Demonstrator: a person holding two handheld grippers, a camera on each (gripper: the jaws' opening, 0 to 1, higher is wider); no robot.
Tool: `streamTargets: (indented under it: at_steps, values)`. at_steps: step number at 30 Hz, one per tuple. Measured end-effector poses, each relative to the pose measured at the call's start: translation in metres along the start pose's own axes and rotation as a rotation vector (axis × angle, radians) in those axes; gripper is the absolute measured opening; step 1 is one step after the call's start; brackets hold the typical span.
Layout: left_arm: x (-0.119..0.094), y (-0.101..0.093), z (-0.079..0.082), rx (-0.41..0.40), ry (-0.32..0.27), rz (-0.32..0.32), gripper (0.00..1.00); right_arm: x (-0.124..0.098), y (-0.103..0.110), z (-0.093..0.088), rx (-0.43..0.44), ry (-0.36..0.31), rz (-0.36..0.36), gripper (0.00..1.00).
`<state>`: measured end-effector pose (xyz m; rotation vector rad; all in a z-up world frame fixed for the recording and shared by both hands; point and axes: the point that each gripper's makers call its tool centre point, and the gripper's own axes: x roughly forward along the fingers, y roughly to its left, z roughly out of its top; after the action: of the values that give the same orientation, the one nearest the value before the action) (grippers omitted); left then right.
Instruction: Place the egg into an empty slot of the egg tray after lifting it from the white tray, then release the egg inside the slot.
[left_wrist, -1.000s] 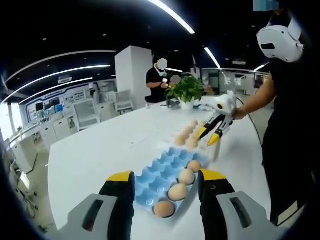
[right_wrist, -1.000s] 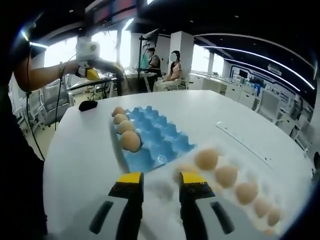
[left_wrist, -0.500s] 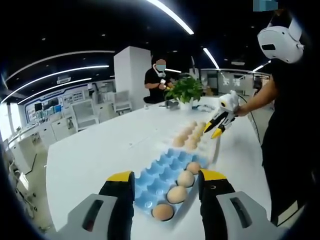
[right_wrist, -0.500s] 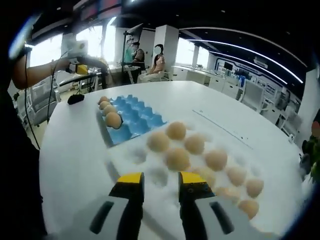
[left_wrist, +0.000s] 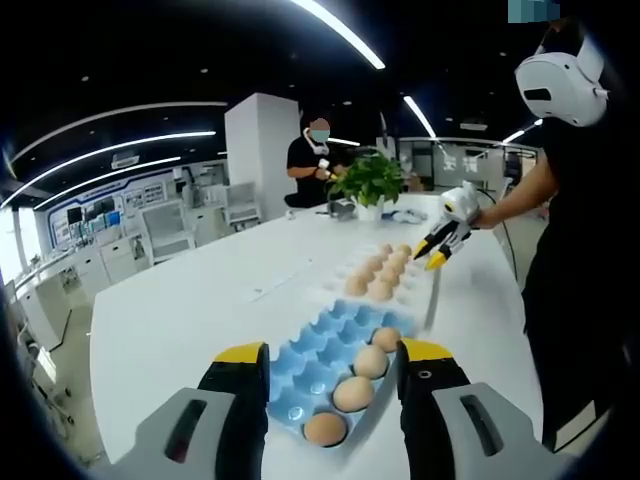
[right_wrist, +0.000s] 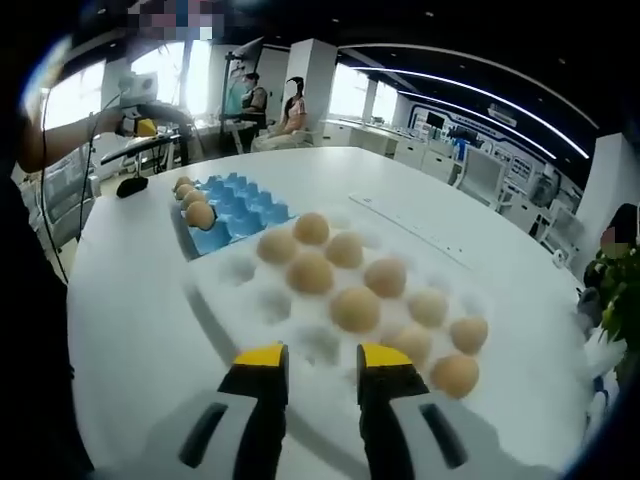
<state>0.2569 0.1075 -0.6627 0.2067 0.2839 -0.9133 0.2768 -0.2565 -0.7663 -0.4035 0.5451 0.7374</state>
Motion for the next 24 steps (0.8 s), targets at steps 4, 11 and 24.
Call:
streamTargets:
  at_steps: [4, 11, 24]
  values:
    - [0.0, 0.0, 0.0, 0.0, 0.0, -0.001, 0.51, -0.01, -0.016, -0.01, 0.019, 0.021, -0.047, 0.27]
    - [0.002, 0.0, 0.002, 0.004, -0.004, -0.004, 0.51, -0.024, -0.047, -0.027, 0.019, 0.051, -0.15, 0.27]
    - [0.001, 0.001, 0.004, 0.003, -0.013, -0.001, 0.51, -0.025, -0.063, -0.039, 0.041, 0.08, -0.176, 0.26]
